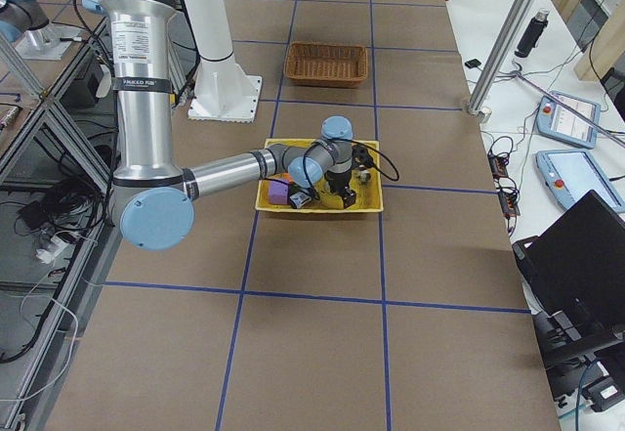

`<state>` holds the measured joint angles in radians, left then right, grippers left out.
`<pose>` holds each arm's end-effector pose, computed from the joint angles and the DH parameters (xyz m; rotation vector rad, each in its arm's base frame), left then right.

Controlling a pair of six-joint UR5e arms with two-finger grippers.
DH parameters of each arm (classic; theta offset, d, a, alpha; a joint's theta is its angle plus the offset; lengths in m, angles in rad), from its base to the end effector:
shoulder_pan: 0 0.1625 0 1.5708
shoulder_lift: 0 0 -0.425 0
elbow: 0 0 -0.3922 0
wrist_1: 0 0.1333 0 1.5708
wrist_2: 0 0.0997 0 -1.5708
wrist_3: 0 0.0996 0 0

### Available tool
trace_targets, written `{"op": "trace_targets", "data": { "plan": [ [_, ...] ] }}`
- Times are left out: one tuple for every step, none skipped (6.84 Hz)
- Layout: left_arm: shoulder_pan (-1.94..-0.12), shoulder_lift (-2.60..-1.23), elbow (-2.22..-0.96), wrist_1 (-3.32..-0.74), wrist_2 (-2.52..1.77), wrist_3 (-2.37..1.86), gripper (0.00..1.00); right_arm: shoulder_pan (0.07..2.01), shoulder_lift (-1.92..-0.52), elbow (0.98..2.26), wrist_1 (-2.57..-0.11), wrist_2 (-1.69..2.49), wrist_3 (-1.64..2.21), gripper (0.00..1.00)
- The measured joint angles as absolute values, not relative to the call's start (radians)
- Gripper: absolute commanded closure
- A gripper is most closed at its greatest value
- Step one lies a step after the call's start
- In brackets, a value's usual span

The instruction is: Move tape to another basket

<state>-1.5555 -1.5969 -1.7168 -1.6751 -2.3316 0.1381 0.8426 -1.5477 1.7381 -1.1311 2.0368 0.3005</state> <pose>-0.0568 -0.5140 0.5624 0.3095 0.7400 0.2502 -0.2852 -0.4530 0.5263 0.3209 -0.7052 -0.5531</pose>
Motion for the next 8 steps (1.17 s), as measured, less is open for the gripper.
{"op": "trace_targets", "data": {
  "plan": [
    [-1.555, -1.597, -1.717, -1.675, -2.332, 0.138, 0.01, 0.841, -1.545, 1.739, -1.132, 2.036, 0.299, 1.00],
    [-1.555, -1.596, -1.717, -1.675, -2.332, 0.138, 0.01, 0.844, -1.544, 1.742, -1.132, 2.036, 0.298, 1.00],
    [-1.555, -1.595, -1.717, -1.675, -2.332, 0.138, 0.01, 0.860, -1.543, 1.748, -1.131, 2.036, 0.297, 1.00],
    [-1.555, -1.594, -1.717, -1.675, -2.332, 0.138, 0.01, 0.898, -1.542, 1.761, -1.129, 2.039, 0.295, 1.00],
    [-1.555, -1.594, -1.720, -1.675, -2.332, 0.138, 0.01, 0.954, -1.541, 1.785, -1.126, 2.044, 0.297, 1.00],
    [-1.555, -1.594, -1.726, -1.676, -2.332, 0.138, 0.01, 1.014, -1.538, 1.811, -1.124, 2.047, 0.304, 1.00],
    [-1.555, -1.595, -1.734, -1.695, -2.333, 0.138, 0.01, 1.060, -1.521, 1.826, -1.123, 2.047, 0.323, 1.00],
    [-1.554, -1.597, -1.736, -1.743, -2.333, 0.132, 0.01, 1.086, -1.484, 1.828, -1.123, 2.045, 0.374, 1.00]
  ]
}}
